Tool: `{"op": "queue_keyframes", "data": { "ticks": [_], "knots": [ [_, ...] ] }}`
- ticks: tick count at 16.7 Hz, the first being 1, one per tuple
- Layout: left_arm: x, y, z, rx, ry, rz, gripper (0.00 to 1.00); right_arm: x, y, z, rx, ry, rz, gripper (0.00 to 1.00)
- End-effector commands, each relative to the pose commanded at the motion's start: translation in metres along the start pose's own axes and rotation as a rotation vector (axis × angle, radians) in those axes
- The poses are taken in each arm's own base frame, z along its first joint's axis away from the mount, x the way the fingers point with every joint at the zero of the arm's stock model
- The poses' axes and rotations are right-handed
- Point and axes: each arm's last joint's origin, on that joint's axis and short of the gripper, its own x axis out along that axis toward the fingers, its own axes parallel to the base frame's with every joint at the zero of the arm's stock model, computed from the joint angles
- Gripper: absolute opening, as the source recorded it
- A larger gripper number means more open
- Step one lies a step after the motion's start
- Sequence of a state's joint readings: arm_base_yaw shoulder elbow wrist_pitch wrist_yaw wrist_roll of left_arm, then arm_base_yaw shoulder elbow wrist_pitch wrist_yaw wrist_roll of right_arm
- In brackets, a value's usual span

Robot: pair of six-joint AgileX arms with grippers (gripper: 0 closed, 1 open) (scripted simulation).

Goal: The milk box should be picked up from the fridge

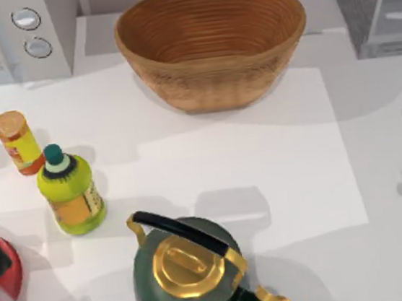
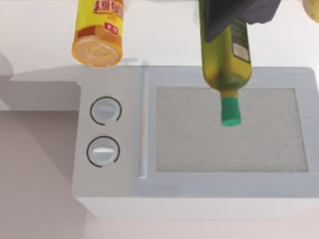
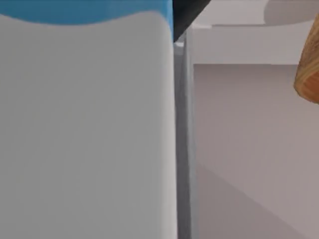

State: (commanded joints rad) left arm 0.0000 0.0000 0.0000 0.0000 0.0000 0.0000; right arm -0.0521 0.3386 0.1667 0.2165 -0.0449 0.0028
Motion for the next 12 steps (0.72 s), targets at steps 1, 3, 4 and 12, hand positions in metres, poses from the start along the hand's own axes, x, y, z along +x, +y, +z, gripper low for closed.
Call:
{"op": "queue_keyframes", "data": {
  "ticks": [1,3,4,12],
  "knots": [
    [0.000,0.000,0.000,0.000,0.000,0.000,1.00,-0.007,0.001,-0.008,0.001,0.002,0.001,0.00],
    [0.000,0.000,0.000,0.000,0.000,0.000,1.00,-0.017,0.003,-0.025,0.003,0.013,0.003,0.00],
    [0.000,0.000,0.000,0.000,0.000,0.000,1.00,-0.020,0.004,-0.032,0.004,0.021,0.004,0.00],
    [0.000,0.000,0.000,0.000,0.000,0.000,1.00,-0.023,0.005,-0.048,0.007,0.045,0.004,0.00]
  ]
}}
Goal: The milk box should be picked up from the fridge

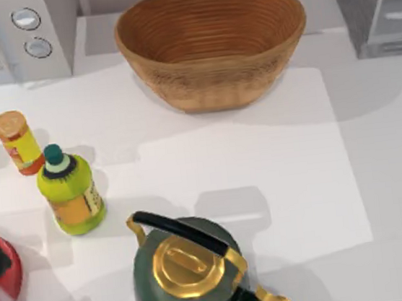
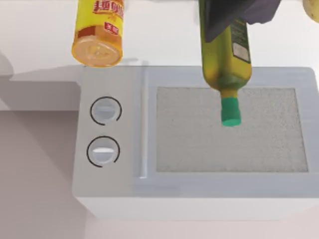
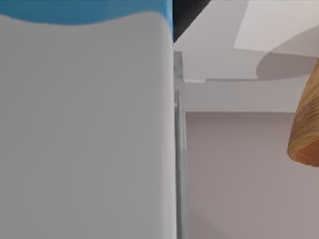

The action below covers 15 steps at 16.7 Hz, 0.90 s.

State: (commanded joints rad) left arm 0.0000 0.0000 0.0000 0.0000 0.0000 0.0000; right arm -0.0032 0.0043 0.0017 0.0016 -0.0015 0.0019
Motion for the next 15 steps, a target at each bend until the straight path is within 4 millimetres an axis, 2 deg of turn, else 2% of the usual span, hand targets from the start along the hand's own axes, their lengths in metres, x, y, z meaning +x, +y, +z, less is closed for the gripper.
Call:
{"op": "queue_keyframes", "data": {
  "ticks": [5,15],
  "knots": [
    [0.000,0.000,0.000,0.000,0.000,0.000,1.00,0.006,0.000,0.002,0.001,-0.002,0.052,0.00],
    [0.000,0.000,0.000,0.000,0.000,0.000,1.00,0.042,-0.001,0.000,0.001,-0.007,0.354,0.00]
  ]
}}
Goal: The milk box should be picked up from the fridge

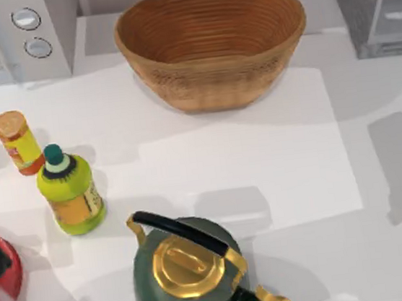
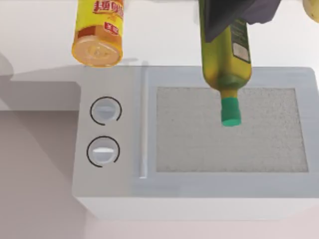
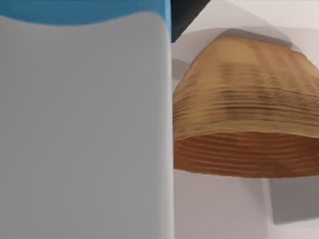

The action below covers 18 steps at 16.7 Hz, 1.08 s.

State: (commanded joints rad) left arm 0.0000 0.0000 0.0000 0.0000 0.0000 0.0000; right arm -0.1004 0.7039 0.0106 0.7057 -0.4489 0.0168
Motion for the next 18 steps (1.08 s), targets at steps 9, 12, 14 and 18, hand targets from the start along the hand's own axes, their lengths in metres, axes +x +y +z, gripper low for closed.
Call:
{"op": "queue_keyframes", "data": {
  "ticks": [9,12,14,18],
  "knots": [
    [0.000,0.000,0.000,0.000,0.000,0.000,1.00,0.019,-0.013,-0.020,0.000,0.001,0.263,0.00],
    [0.000,0.000,0.000,0.000,0.000,0.000,1.00,0.022,-0.016,-0.028,0.001,0.003,0.350,0.00],
    [0.000,0.000,0.000,0.000,0.000,0.000,1.00,0.022,-0.018,-0.032,0.001,0.004,0.386,0.00],
    [0.000,0.000,0.000,0.000,0.000,0.000,1.00,0.023,-0.018,-0.035,0.001,0.004,0.411,0.00]
  ]
}}
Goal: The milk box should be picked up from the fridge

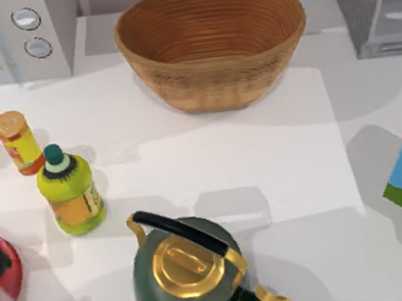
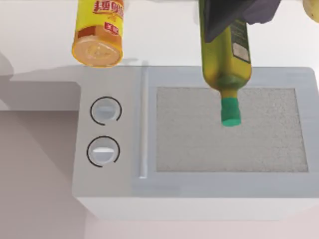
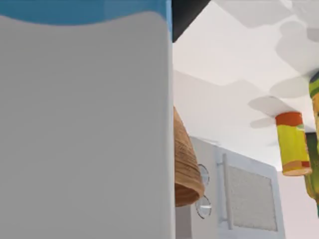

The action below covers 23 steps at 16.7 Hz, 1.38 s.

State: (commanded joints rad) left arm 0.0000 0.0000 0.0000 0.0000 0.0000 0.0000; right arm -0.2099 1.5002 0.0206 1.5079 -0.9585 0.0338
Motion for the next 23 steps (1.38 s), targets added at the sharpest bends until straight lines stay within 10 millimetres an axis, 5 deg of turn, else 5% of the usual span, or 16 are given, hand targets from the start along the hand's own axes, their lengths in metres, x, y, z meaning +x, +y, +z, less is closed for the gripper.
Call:
{"op": "queue_keyframes", "data": {
  "ticks": [5,16,21,23],
  "knots": [
    [0.000,0.000,0.000,0.000,0.000,0.000,1.00,0.002,0.001,0.000,-0.001,-0.001,0.003,0.00],
    [0.000,0.000,0.000,0.000,0.000,0.000,1.00,0.051,0.000,-0.036,0.004,0.005,0.000,0.00],
    [0.000,0.000,0.000,0.000,0.000,0.000,1.00,0.054,0.001,-0.036,0.000,0.000,0.000,0.00],
    [0.000,0.000,0.000,0.000,0.000,0.000,1.00,0.054,0.001,-0.036,0.000,0.000,0.000,0.15]
  ]
}}
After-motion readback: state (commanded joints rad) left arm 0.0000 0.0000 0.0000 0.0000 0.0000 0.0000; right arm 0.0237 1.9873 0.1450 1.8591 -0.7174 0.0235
